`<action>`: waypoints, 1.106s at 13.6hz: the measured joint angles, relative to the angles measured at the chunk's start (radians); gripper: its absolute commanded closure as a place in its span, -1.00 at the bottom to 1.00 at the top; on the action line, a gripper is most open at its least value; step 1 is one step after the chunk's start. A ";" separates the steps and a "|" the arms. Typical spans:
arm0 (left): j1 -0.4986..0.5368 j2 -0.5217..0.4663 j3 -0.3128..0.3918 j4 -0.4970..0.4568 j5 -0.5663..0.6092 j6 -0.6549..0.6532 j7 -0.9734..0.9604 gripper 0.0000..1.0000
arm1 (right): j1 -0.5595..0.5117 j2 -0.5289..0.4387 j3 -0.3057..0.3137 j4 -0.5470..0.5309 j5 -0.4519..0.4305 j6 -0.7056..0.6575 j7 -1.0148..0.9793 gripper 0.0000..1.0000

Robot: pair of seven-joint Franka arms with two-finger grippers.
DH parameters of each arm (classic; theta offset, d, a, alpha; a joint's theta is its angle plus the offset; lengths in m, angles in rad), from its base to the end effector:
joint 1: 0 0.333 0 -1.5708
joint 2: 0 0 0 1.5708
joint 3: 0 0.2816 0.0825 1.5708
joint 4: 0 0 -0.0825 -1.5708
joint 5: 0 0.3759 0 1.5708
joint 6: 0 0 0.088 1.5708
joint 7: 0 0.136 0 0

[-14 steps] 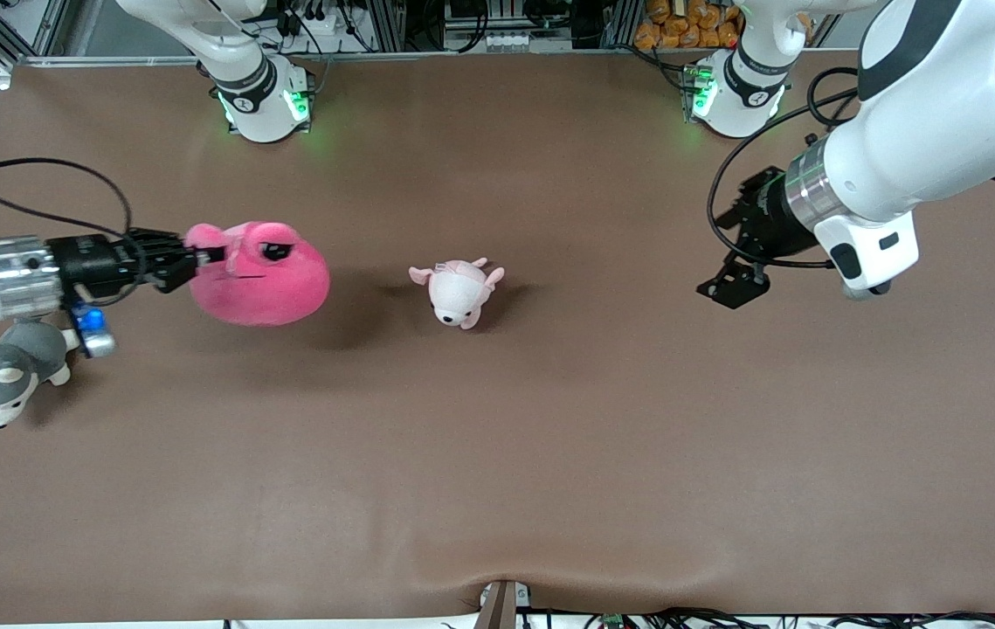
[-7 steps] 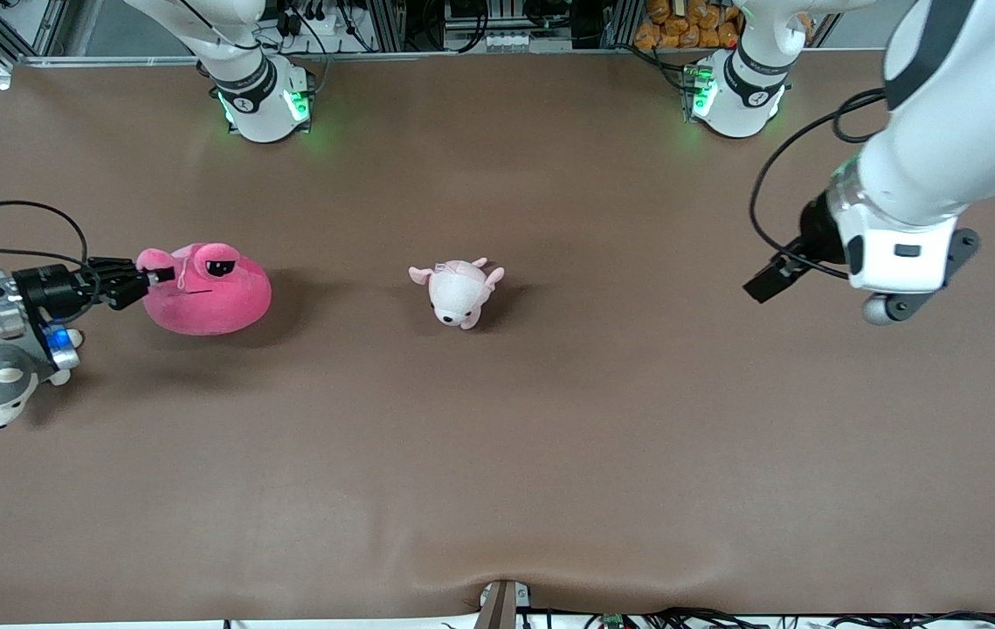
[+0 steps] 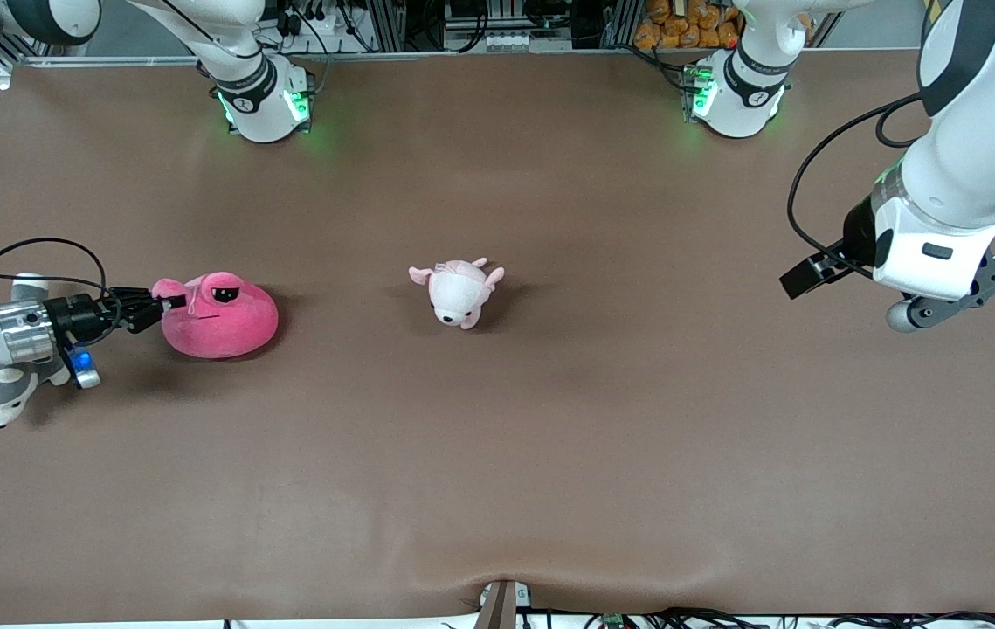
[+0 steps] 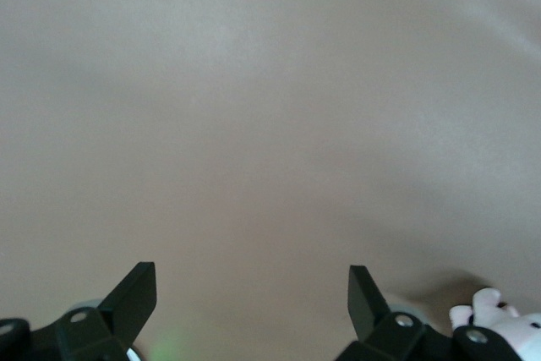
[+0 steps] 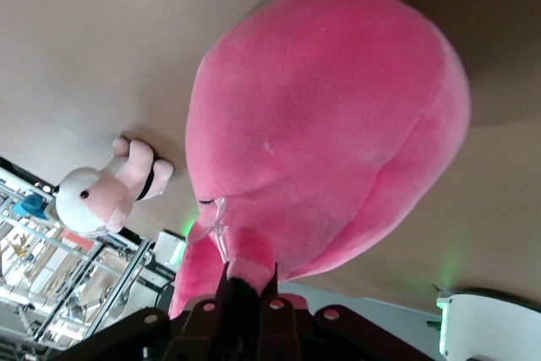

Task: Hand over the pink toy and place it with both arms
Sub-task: 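Lower the pink toy with the right gripper while the left gripper withdraws, then open the right gripper and withdraw it from the pink toy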

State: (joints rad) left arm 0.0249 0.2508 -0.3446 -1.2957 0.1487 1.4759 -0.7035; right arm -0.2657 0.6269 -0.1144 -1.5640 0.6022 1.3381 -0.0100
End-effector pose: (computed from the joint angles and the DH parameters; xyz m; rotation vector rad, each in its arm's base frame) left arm 0.5822 -0.1454 0.5426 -2.9963 -0.6094 0.0279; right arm 0.5497 -0.1212 0.2236 -2.2345 0.5788 0.8816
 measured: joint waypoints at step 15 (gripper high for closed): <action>-0.013 -0.226 0.208 -0.227 -0.101 0.026 0.496 -1.00 | 0.169 -0.171 0.034 0.184 -0.335 0.124 -0.155 -1.00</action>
State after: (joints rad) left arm 0.0123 0.0253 -0.1362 -1.5227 0.0479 1.5015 -0.2075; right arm -0.0971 0.4562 -0.0802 -1.3801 0.2668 1.4616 -0.1654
